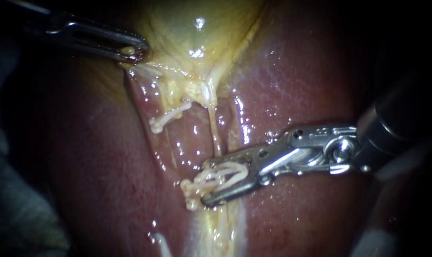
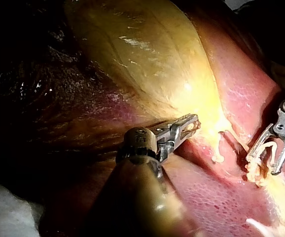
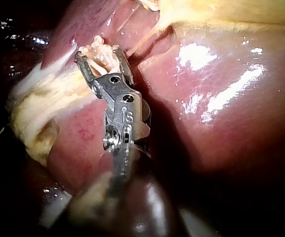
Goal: Clipping second clip right tube
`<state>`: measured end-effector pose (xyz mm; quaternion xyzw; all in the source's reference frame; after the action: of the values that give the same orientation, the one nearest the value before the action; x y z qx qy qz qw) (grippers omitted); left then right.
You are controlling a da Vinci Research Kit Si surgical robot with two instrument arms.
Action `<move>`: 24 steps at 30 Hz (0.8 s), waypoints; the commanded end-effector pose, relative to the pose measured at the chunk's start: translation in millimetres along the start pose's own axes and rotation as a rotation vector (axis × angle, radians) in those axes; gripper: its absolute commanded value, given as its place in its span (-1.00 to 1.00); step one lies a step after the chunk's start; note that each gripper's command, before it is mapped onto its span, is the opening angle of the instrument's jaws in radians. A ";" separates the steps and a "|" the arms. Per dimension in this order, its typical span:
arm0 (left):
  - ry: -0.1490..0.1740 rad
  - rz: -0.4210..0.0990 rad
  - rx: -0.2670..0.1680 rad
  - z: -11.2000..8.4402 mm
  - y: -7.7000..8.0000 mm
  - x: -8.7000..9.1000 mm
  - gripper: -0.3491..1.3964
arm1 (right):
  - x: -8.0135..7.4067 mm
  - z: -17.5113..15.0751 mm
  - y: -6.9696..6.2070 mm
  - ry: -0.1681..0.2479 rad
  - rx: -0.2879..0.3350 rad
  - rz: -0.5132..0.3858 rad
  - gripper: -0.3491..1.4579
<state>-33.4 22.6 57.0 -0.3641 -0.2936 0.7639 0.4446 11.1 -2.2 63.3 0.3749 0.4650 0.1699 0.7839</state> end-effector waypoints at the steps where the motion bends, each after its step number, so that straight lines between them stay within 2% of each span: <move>1: 0.000 0.000 0.000 0.0 0.0 0.0 -1.00 | 0.1 0.0 -0.1 0.005 0.002 0.000 -0.14; 8: 0.000 0.000 0.000 0.0 0.0 0.0 -1.00 | 0.9 -0.5 -1.5 0.014 0.012 0.004 -0.12; 14: 0.000 0.000 0.000 0.0 0.0 0.0 -1.00 | 1.1 -2.6 -2.2 0.020 0.015 0.007 -0.10; 19: 0.000 0.000 0.000 0.0 0.0 0.0 -1.00 | 0.6 -4.7 -2.1 0.025 0.009 0.021 -0.09; 24: 0.000 0.000 0.000 0.0 0.0 0.0 -1.00 | 0.1 -6.0 -1.3 0.029 0.003 0.059 -0.09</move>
<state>-33.4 22.6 57.0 -0.3640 -0.2934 0.7640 0.4447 5.8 -0.3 60.7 0.3874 0.4642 0.2012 0.7707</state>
